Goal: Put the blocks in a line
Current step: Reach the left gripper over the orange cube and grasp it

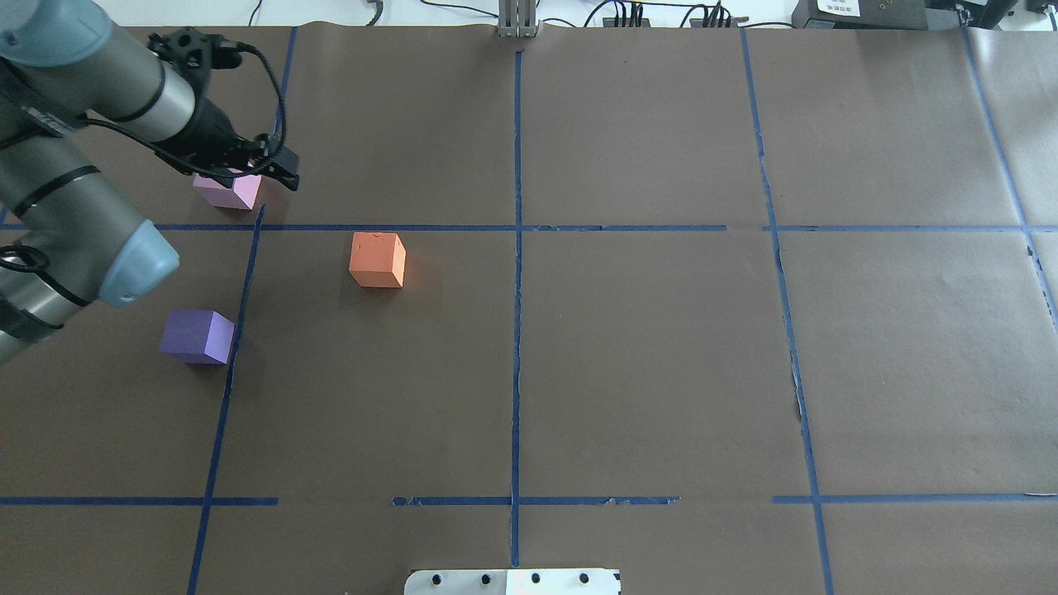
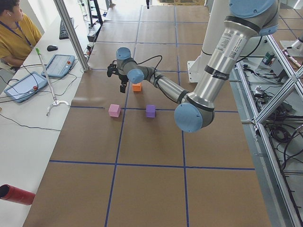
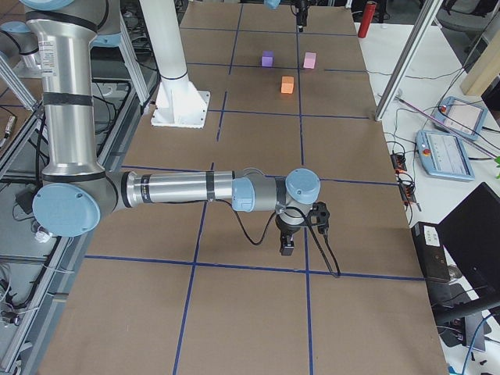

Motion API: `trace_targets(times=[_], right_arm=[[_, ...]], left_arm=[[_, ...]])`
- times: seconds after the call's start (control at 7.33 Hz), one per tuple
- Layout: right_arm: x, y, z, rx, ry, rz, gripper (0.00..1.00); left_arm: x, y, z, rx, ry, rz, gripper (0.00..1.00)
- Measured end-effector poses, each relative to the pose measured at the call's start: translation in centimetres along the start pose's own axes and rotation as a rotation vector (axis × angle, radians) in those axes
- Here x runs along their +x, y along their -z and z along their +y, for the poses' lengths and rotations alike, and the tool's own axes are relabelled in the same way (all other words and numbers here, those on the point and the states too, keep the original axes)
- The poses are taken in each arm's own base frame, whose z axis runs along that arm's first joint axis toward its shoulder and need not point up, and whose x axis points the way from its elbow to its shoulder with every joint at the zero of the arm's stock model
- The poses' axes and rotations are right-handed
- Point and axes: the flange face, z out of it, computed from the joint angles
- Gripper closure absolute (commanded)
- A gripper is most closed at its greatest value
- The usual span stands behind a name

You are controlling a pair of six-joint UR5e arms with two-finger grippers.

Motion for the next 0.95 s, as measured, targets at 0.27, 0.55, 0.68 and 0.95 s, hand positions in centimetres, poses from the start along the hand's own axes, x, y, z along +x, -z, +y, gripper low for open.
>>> trace_targets(times=[0.27,0.55,0.68,0.95], right_arm=[[0.0,0.0,0.0,0.0,0.0,0.0,0.0],[0.0,0.0,0.0,0.0,0.0,0.0,0.0],[0.0,0.0,0.0,0.0,0.0,0.0,0.0],[0.0,0.0,0.0,0.0,0.0,0.0,0.0]], left_arm=[[5.8,-4.2,2.7,-0.03,0.086,-0.031,0.0],[8.6,-6.9,3.7,-0.038,0.127,-0.055,0.0],[9.3,-7.6,3.9,-0.042,0.138,-0.061,0.0],[9.9,-9.6,4.6,-0.063,0.163,-0.08,0.01]])
